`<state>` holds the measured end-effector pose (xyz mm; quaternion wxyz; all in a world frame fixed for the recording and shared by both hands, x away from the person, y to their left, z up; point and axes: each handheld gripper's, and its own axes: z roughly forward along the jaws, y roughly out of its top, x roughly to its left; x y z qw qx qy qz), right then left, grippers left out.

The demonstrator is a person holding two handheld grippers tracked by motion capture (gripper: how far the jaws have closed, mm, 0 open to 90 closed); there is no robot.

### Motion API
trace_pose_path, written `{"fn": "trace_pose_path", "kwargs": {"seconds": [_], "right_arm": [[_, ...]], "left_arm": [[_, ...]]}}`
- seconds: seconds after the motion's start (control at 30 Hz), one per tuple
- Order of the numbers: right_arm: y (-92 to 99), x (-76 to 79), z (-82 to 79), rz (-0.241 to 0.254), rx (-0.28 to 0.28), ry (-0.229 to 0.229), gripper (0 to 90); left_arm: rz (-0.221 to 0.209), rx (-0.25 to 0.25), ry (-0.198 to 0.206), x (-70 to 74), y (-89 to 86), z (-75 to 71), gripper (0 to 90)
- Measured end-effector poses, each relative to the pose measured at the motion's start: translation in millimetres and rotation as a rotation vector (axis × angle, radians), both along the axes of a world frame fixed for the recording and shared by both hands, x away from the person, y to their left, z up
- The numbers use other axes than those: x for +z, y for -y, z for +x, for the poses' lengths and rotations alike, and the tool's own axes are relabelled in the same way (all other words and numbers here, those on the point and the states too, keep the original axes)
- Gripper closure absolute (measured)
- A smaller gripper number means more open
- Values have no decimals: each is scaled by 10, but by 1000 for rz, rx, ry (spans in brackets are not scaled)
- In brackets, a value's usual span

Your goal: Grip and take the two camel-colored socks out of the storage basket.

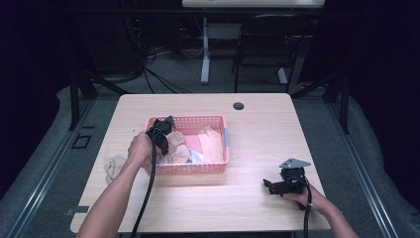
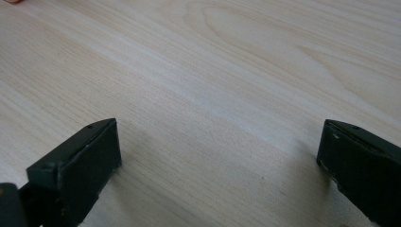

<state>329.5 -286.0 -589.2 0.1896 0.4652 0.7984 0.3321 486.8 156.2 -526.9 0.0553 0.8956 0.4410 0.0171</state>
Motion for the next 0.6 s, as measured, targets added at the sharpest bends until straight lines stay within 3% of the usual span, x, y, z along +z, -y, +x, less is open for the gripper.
{"fn": "trace_pose_path", "kwargs": {"seconds": [0.23, 0.6], "right_arm": [[2, 0, 0, -3, 0, 1, 0], [3, 0, 0, -3, 1, 1, 0]], "left_arm": [[-13, -7, 10, 104, -26, -24, 854], [-40, -31, 66, 478, -98, -105, 855]]}}
